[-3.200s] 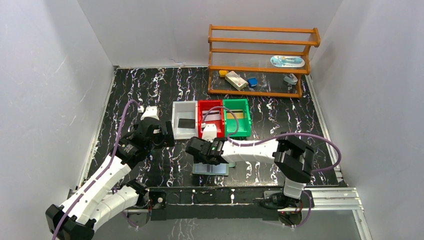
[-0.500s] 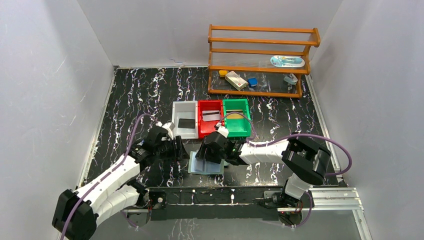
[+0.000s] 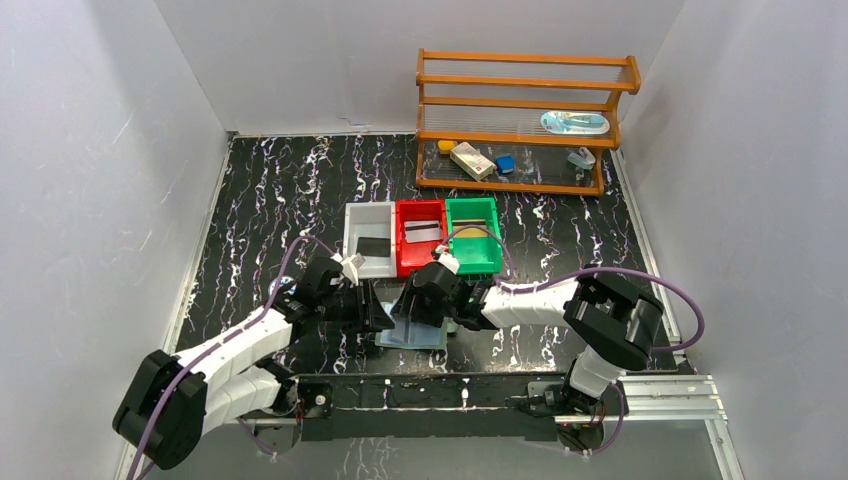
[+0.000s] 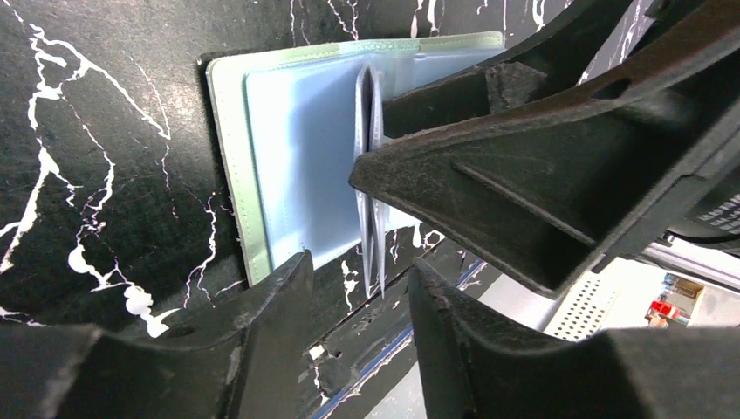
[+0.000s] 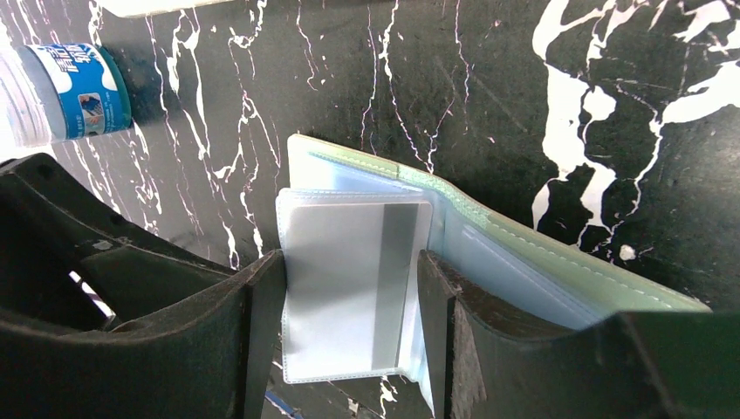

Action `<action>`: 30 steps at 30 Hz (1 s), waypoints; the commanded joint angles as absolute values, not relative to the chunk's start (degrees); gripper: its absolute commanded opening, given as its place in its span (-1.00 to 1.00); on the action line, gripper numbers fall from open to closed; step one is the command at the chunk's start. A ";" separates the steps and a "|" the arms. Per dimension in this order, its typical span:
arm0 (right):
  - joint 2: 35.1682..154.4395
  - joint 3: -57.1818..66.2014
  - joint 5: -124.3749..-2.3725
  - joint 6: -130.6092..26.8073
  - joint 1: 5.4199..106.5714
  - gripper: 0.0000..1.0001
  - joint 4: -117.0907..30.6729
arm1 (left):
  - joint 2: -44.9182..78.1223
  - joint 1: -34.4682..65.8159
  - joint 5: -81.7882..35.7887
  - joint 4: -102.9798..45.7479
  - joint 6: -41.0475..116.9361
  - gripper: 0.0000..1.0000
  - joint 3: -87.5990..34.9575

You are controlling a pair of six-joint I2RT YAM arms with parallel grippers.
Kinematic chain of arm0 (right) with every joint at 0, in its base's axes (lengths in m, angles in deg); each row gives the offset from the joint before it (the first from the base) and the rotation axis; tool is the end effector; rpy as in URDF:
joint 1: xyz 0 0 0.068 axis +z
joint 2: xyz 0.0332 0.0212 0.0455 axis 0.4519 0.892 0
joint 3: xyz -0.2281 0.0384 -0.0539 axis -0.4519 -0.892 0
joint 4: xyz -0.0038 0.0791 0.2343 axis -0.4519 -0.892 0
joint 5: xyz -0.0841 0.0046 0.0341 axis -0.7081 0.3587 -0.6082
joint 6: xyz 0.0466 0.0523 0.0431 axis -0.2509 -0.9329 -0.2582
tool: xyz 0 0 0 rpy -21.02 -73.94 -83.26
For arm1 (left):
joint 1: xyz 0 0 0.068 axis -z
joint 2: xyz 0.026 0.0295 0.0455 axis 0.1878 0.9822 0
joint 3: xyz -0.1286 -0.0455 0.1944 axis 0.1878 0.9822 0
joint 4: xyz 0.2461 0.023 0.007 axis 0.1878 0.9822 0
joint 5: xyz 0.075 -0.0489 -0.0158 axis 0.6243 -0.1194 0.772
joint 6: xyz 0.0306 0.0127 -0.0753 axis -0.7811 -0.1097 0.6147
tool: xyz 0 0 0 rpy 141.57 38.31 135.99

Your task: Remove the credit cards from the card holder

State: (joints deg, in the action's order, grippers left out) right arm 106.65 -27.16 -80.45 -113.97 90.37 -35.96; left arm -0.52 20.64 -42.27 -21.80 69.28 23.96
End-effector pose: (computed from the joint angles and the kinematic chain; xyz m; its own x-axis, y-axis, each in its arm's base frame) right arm 0.1599 0.2944 0.1092 -0.8814 0.2947 -0.3693 -0.0184 0.7596 0.6501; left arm 0.1743 -0.1456 0.1284 -0.9281 -0.1400 -0.3449 0.1747 0.6545 -0.7356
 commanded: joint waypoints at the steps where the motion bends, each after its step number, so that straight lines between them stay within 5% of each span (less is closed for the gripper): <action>1: 108.27 -29.73 -79.34 -114.34 90.41 0.28 -38.48 | 0.87 20.45 -44.11 -23.17 69.85 -0.19 25.23; 11: 108.38 -30.08 -78.94 -114.34 90.24 0.28 -38.22 | -0.77 20.45 -42.10 -23.26 70.74 -0.32 26.02; 21: 108.26 -30.43 -78.80 -114.43 90.08 0.28 -38.13 | -2.64 20.44 -40.57 -23.76 71.66 -0.18 26.07; 30: 108.32 -30.52 -78.40 -114.34 89.97 0.28 -37.65 | -0.79 20.46 -40.16 -23.00 69.70 -0.26 25.76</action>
